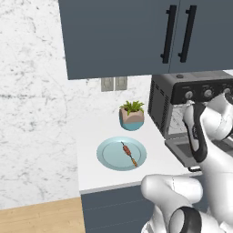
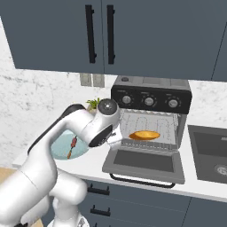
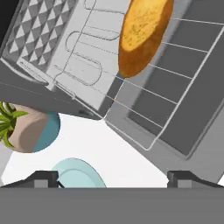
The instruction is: Pick up the kebab skewer and baguette bread, and place them inside the toaster oven. Close the toaster oven door and start by setting the timer.
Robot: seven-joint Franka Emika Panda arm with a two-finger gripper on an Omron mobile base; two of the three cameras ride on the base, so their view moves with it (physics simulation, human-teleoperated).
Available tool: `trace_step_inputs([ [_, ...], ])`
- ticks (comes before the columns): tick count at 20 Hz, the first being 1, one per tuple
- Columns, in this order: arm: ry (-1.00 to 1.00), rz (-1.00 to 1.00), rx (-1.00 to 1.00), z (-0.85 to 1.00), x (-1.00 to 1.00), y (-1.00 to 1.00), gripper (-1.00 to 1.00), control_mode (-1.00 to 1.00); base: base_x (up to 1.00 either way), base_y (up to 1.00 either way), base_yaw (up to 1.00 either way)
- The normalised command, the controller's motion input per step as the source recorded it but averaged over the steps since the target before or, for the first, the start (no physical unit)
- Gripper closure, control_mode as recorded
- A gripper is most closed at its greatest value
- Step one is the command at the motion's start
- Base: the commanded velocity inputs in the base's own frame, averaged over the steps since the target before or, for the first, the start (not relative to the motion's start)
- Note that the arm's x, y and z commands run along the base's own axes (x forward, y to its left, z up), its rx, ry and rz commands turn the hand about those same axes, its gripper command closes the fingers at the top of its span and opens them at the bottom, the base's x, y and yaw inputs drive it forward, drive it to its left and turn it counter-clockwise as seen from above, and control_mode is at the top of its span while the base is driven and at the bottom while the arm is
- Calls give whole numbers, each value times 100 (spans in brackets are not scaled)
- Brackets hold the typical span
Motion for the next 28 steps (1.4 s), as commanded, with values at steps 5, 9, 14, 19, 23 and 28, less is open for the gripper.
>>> trace_step_inputs([
  [5, 0, 18, -15, 0, -19, 91, -100, -100, 0, 0, 0],
  [9, 1, 18, -7, 0, 9, 76, -100, -100, 0, 0, 0],
  [14, 11, 12, -4, 0, 10, 57, -100, -100, 0, 0, 0],
  [19, 2, 2, -11, 0, 14, 40, -100, -100, 0, 0, 0],
  [23, 4, 4, -5, 0, 25, 34, -100, -100, 0, 0, 0],
  [28, 6, 6, -3, -2, 24, 23, -100, -100, 0, 0, 0],
])
